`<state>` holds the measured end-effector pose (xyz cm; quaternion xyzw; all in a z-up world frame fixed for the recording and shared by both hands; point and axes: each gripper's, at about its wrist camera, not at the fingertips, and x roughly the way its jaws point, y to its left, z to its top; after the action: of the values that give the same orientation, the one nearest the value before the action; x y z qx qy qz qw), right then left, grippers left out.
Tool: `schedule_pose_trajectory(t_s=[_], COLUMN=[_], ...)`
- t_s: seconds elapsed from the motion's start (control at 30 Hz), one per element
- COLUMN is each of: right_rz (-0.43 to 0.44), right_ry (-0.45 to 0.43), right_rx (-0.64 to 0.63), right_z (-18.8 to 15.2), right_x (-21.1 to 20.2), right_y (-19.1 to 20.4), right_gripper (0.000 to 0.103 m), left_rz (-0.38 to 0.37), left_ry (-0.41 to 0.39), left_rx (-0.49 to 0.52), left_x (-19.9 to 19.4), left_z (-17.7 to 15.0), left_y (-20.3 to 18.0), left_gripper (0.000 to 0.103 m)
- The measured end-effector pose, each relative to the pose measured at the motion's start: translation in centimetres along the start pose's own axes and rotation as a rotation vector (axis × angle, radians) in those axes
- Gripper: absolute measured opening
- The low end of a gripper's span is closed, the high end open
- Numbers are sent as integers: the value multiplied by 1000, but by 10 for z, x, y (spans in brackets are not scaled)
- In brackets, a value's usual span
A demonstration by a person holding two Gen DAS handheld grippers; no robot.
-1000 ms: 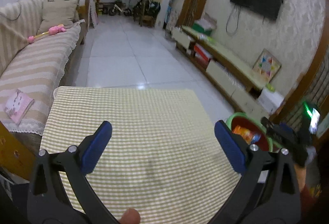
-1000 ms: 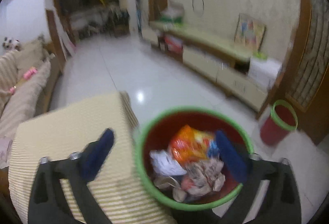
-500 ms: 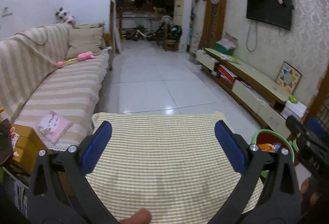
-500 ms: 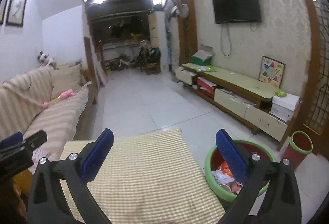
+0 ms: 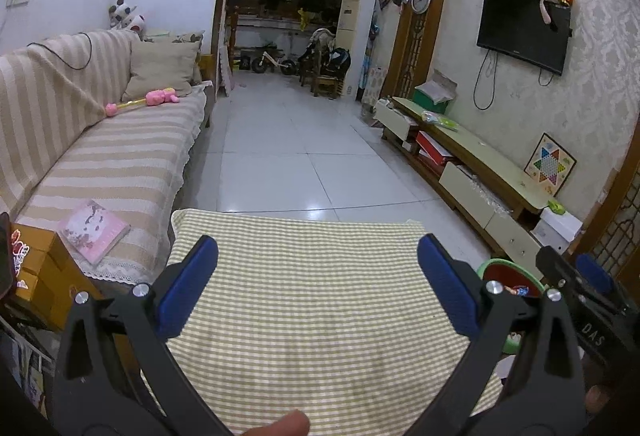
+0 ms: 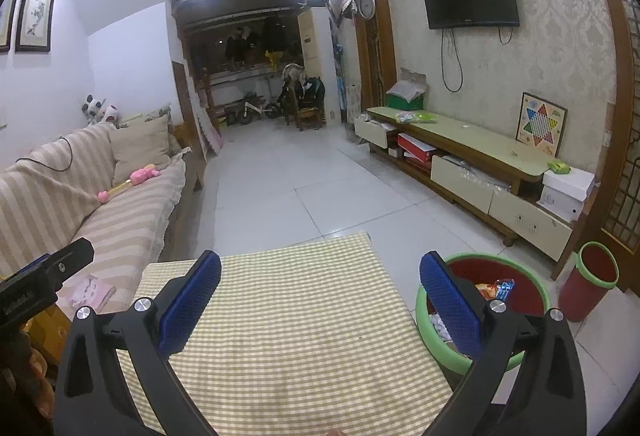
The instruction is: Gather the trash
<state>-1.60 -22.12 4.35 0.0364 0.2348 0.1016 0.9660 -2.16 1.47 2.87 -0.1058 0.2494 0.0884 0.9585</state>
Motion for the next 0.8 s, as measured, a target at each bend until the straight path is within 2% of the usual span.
schedule_pose_trajectory(t_s=[0.8], right_rz=[2], right_ry=[26], right_rx=[-19], right_z=[-3], right_x=[2], right_y=[1], right_gripper=[96], left_rz=[7], left_ry=[-1], left_rx=[13], left_x=[0], left_z=[-4], left_y=[-3], left_gripper=[98])
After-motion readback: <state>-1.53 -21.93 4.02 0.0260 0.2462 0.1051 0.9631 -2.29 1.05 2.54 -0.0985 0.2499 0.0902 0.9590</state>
